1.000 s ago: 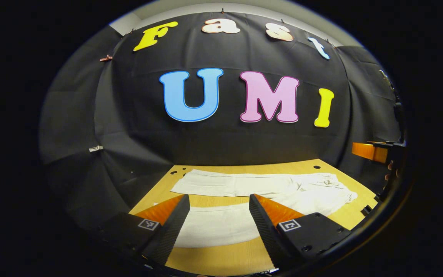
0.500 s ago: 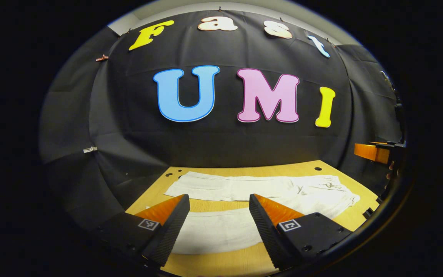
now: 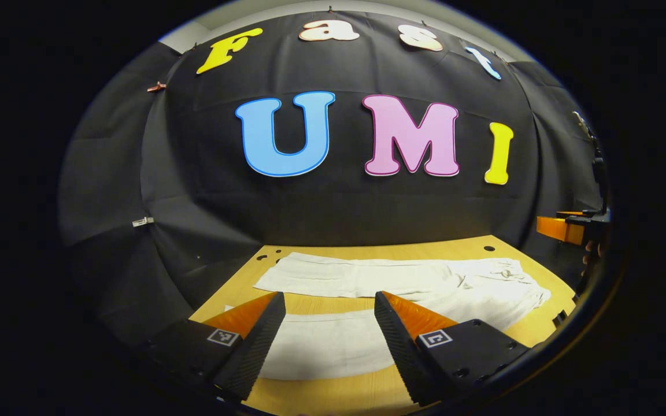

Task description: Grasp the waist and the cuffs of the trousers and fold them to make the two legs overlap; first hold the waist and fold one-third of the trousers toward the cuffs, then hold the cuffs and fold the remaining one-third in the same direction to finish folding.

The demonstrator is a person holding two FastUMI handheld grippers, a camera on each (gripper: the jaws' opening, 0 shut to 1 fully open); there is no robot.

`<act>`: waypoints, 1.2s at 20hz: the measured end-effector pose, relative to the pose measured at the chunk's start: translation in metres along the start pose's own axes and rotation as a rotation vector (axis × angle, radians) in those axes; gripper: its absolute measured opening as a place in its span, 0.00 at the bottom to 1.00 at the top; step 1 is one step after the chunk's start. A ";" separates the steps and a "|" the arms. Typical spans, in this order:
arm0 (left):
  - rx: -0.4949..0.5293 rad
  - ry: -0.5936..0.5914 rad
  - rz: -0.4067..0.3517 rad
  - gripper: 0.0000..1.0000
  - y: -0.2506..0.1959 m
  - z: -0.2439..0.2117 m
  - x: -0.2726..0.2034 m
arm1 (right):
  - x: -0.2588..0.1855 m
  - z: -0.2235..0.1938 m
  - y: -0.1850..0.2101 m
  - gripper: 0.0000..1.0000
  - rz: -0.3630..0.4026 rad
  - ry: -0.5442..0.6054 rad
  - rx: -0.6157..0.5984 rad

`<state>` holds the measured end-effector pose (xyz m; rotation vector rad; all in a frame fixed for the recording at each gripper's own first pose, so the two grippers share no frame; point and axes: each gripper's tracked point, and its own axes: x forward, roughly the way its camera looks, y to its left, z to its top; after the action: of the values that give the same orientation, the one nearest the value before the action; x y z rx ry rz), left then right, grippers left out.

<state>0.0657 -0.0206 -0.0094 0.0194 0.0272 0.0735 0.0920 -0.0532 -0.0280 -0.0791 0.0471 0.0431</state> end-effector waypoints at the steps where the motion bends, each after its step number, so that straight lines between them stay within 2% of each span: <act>1: -0.002 0.003 0.005 0.97 0.001 -0.001 0.000 | 0.005 -0.003 -0.007 0.98 0.002 0.001 -0.015; 3: -0.005 0.013 0.019 0.96 0.003 -0.006 -0.002 | 0.016 -0.010 -0.021 0.98 0.000 0.013 -0.048; 6: 0.005 0.039 0.039 0.96 0.010 -0.017 -0.002 | 0.032 -0.026 -0.044 0.97 -0.017 0.040 -0.155; 8: 0.015 0.070 0.055 0.97 0.016 -0.028 -0.003 | 0.041 -0.037 -0.053 0.98 -0.002 0.061 -0.228; 12: 0.020 0.114 0.092 0.97 0.025 -0.044 -0.002 | 0.052 -0.065 -0.074 0.97 0.072 0.108 -0.412; 18: -0.034 0.201 0.179 0.97 0.049 -0.085 -0.010 | 0.051 -0.119 -0.110 0.98 0.205 0.226 -0.604; 21: -0.028 0.239 0.202 0.97 0.057 -0.098 -0.012 | 0.049 -0.145 -0.135 0.98 0.233 0.305 -0.666; 24: -0.010 0.266 0.210 0.97 0.064 -0.105 -0.014 | 0.046 -0.170 -0.159 0.98 0.269 0.367 -0.778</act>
<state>0.0439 0.0445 -0.1125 0.0027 0.2913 0.2862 0.1370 -0.2233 -0.1866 -0.8592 0.4077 0.3152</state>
